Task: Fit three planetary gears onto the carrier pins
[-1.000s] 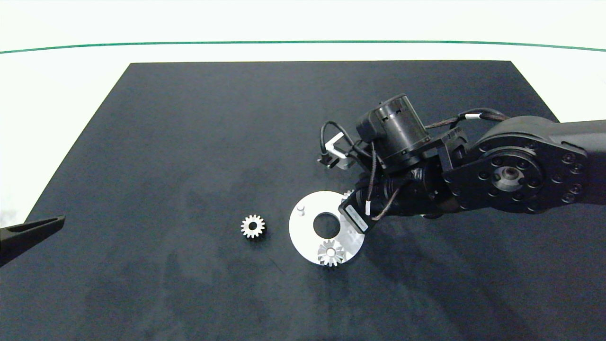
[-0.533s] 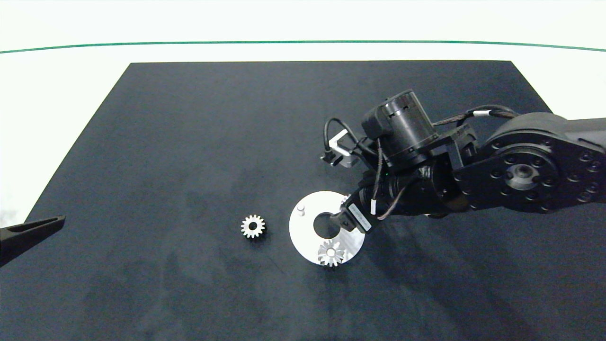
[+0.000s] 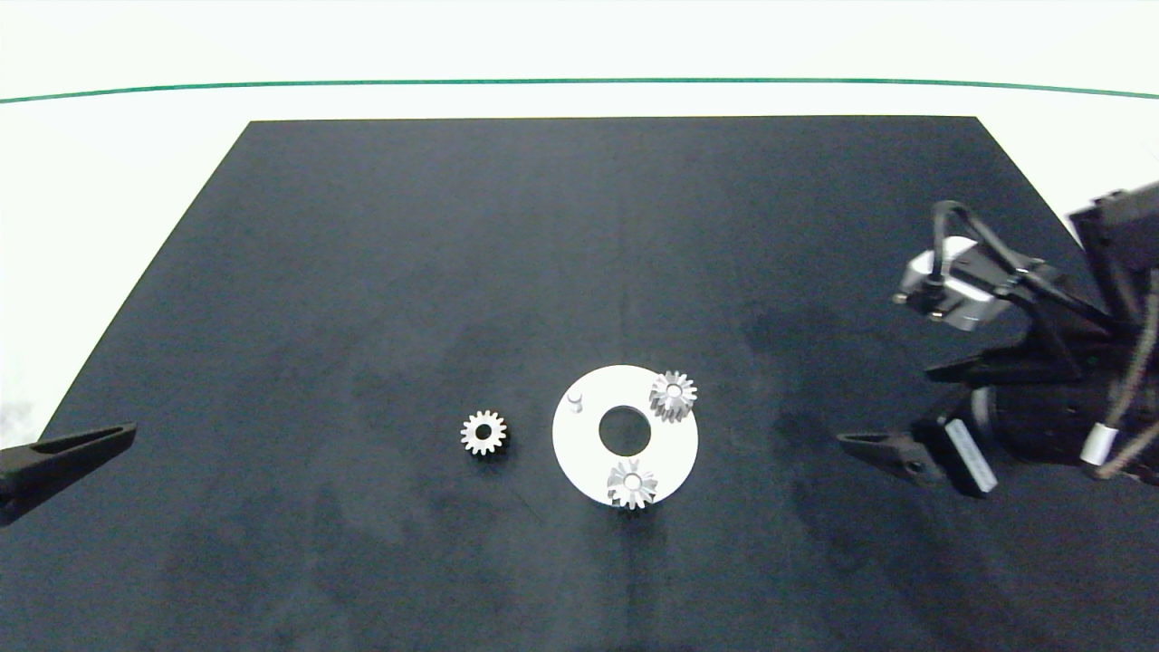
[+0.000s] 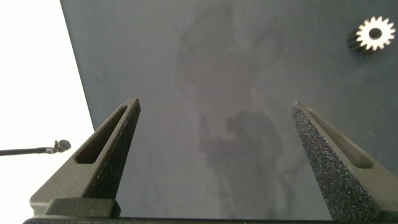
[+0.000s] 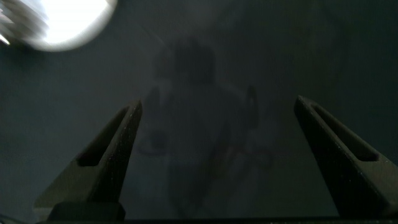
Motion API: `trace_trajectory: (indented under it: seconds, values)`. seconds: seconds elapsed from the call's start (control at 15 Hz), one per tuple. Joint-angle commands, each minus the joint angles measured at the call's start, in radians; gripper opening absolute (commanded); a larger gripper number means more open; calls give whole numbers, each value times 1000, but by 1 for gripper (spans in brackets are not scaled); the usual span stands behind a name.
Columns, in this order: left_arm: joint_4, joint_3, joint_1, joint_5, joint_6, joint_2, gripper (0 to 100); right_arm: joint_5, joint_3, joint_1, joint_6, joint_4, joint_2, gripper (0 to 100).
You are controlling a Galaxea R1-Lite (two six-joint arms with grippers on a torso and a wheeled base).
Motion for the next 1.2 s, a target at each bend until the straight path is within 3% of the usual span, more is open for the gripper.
trace_trajectory:
  seconds: [0.07, 0.27, 0.4, 0.6, 1.07, 1.2]
  values:
    - [-2, 35, -12, 4, 10, 12, 100, 64, 199, -173, 0, -16, -227, 100]
    - [-5, 64, -84, 9, 9, 66, 100, 63, 212, -173, -6, -16, -235, 100]
    - [-12, 104, -213, 10, 7, 80, 100, 61, 214, -172, -6, -15, -244, 100]
    - [-91, 143, -319, 67, 6, 169, 100, 60, 226, -172, -8, -13, -261, 100]
    - [-290, 176, -402, 86, 0, 379, 100, 61, 231, -182, -25, -16, -262, 100]
    - [-305, 166, -420, 95, 0, 422, 100, 61, 229, -185, -25, -16, -258, 100]
